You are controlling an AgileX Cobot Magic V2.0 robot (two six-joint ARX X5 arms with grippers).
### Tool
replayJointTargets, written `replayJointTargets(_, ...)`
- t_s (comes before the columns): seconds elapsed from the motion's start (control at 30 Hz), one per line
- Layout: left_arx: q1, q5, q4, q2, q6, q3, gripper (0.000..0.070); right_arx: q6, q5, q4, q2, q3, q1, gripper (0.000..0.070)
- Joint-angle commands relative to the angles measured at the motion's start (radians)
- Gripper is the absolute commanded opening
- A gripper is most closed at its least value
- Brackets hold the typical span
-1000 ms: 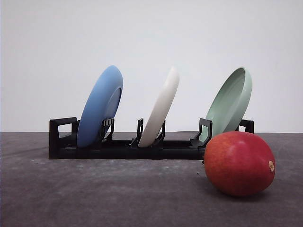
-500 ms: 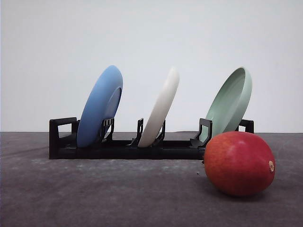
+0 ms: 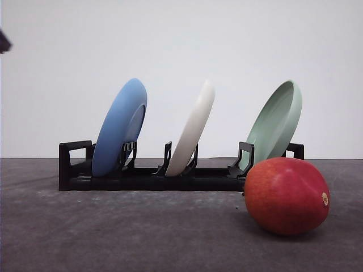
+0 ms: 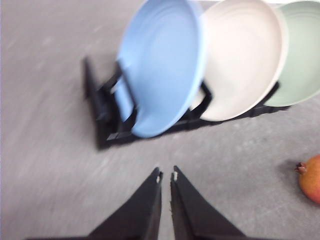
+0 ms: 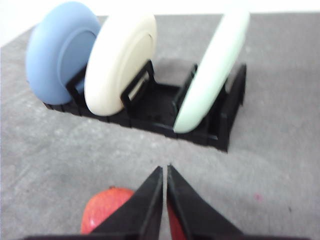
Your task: Place pomegranate in white plate
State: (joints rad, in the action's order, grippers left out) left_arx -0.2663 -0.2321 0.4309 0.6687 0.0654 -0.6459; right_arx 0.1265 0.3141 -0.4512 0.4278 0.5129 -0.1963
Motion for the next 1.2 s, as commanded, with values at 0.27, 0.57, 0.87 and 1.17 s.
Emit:
replayJointTargets(0.27,-0.063,-0.01,-0.107,0.075,-0.032,-0.017,0.0216,-0.015,0.0,0.032,0.002,0.016,-0.005,0.0236)
replayJointTargets(0.57,-0.109,-0.08,-0.143,0.075,-0.066,-0.017,0.0364,-0.013,0.0,0.058,0.002,0.016,-0.005,0.0361)
replayJointTargets(0.87,-0.255,-0.08,-0.255,0.128,-0.161,-0.017,0.0391,-0.01,0.0,0.058,0.002,0.017,-0.005,0.0361)
replayJointTargets(1.17,-0.389,0.089,-0.463,0.322,-0.17,-0.017,0.0399,-0.01,0.0,0.059,0.002,0.017,-0.005,0.0361)
